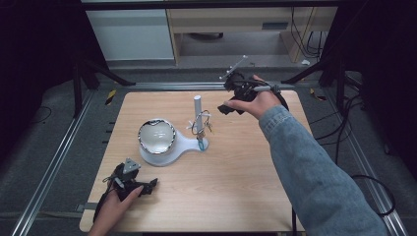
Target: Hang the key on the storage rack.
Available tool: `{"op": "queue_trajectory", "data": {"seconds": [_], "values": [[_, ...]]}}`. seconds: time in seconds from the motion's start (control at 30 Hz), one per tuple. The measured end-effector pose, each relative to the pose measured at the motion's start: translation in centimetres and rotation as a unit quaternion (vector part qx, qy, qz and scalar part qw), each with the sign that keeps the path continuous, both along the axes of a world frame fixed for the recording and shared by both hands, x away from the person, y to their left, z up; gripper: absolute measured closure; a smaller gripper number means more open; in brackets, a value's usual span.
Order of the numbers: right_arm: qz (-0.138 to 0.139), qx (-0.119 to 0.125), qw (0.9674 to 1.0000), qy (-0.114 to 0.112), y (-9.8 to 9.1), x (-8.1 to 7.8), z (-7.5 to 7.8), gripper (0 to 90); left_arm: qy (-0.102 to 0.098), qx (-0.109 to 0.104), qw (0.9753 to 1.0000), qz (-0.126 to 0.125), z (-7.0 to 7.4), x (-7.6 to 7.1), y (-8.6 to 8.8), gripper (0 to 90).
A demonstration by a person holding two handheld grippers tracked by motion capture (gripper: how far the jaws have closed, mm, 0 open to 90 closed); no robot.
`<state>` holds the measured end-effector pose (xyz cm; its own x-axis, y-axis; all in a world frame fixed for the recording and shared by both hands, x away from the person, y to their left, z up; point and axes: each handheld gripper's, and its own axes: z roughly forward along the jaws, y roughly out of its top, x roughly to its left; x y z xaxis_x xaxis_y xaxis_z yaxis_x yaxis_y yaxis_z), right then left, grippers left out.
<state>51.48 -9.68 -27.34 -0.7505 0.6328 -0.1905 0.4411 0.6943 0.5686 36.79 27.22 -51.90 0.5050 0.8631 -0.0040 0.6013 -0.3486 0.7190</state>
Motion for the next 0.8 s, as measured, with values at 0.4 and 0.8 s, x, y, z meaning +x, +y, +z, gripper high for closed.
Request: {"op": "queue_trajectory", "data": {"seconds": [0.4, 0.8], "values": [[-0.028, -0.03, 0.9982, 0.044, -2.7, -0.7, -1.3, 12.3, 0.0, -0.001, 1.0, 0.001, 0.0, 0.0, 0.0, 0.0], [-0.05, -0.035, 0.9958, 0.069, -6.1, -1.6, -3.7, 12.8, -0.001, -0.001, 1.0, 0.001, 0.0, 0.0, 0.0, 0.0]]}}
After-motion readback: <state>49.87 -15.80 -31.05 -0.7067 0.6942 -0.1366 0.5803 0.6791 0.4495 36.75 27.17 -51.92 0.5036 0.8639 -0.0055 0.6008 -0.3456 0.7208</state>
